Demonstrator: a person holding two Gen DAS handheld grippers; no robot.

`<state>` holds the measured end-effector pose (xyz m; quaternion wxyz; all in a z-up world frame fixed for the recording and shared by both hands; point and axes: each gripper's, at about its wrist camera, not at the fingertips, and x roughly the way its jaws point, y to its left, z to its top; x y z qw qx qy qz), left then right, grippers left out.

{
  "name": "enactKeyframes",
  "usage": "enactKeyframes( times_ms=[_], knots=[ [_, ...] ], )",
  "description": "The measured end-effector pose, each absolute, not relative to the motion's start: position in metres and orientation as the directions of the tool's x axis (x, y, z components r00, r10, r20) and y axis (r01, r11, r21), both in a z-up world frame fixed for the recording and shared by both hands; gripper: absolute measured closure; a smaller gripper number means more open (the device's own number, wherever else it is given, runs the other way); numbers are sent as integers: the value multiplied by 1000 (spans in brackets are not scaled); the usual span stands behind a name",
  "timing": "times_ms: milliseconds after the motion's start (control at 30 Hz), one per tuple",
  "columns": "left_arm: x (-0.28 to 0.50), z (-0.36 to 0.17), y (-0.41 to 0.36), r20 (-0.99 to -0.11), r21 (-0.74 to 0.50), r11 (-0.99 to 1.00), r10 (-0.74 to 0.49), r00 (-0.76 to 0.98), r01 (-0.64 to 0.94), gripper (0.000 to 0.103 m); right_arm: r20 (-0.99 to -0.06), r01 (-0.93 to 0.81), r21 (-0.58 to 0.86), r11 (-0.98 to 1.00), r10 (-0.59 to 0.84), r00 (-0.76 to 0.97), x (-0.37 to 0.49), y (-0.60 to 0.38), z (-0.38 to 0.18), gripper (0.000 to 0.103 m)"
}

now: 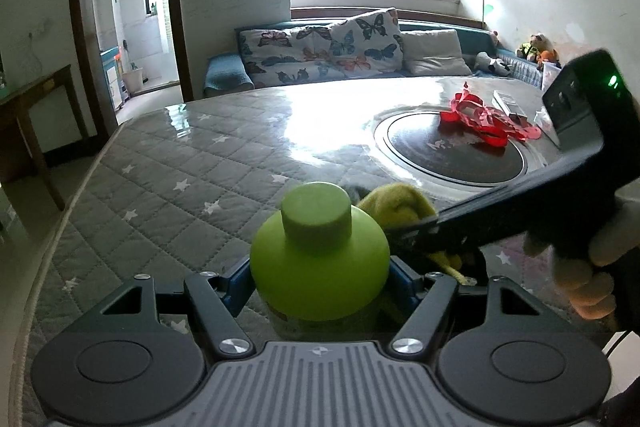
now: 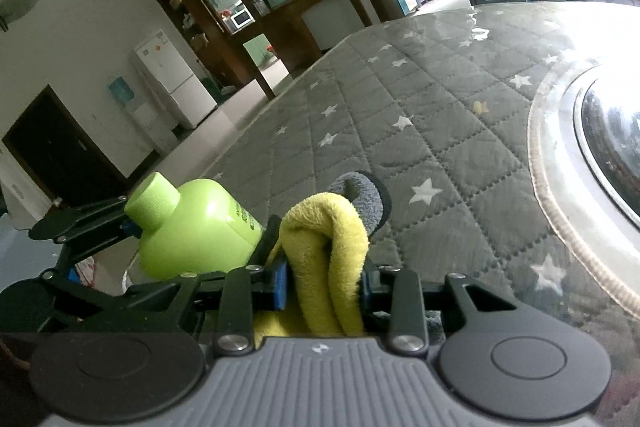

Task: Clean container
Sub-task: 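Rub the cloth around the bottle shoulder with the right gripper, then keep wiping the bottle top with the cloth in the right gripper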

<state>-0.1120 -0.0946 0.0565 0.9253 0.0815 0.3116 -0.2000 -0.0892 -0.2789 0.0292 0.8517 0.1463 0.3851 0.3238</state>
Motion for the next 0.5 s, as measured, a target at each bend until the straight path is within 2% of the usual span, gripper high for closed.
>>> enactKeyframes(
  times_ms=[500],
  knots=[
    [-110, 52, -89, -596, 13, 896, -349, 723, 443, 32, -502, -418, 585, 694, 716, 485, -60, -284, 32, 70]
  ],
)
